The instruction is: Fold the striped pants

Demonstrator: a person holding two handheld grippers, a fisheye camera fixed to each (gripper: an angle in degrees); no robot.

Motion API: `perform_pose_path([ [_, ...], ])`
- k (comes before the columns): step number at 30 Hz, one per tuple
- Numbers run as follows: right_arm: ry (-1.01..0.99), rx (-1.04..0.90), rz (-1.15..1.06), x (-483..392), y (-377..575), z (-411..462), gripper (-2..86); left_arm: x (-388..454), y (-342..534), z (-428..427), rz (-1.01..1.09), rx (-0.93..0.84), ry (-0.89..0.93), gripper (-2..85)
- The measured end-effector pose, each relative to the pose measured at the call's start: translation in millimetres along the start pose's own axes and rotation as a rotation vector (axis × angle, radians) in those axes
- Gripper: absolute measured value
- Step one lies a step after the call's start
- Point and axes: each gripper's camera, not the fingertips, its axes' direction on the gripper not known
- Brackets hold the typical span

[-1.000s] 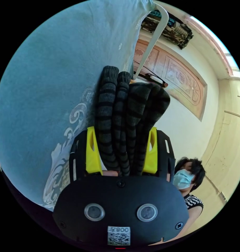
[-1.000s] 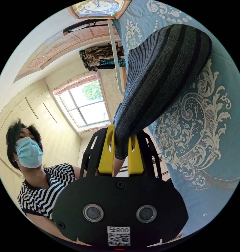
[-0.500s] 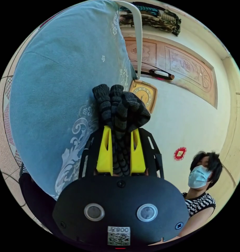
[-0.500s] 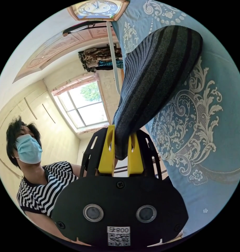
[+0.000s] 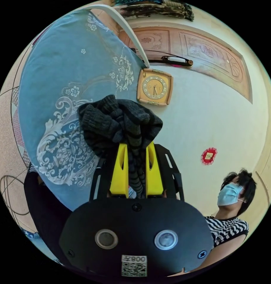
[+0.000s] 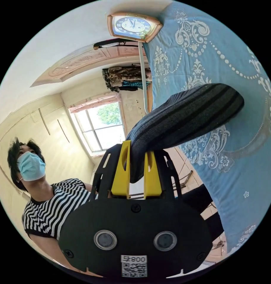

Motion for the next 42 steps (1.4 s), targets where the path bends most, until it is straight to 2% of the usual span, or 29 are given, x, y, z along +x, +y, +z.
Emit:
perform_pose_path([
  [9, -0.007, 0.207, -0.05, -61, 159, -85, 6.1, -37, 46, 170, 0.056, -0.239, 0.008, 9.3],
  [18, 0.044, 0.549, -0.101, -123, 340, -149, 6.2, -105, 78, 381, 0.173, -0.577, 0.074, 9.3],
  [33, -0.043, 1.016, -0.05, -134, 645, -206, 6.2, -328, 202, 692, 0.246, -1.059, -0.019, 9.4],
  [42, -0.075, 1.225, -0.157, -137, 812, -308, 6.2, -466, 337, 895, 0.385, -1.258, -0.026, 9.4],
])
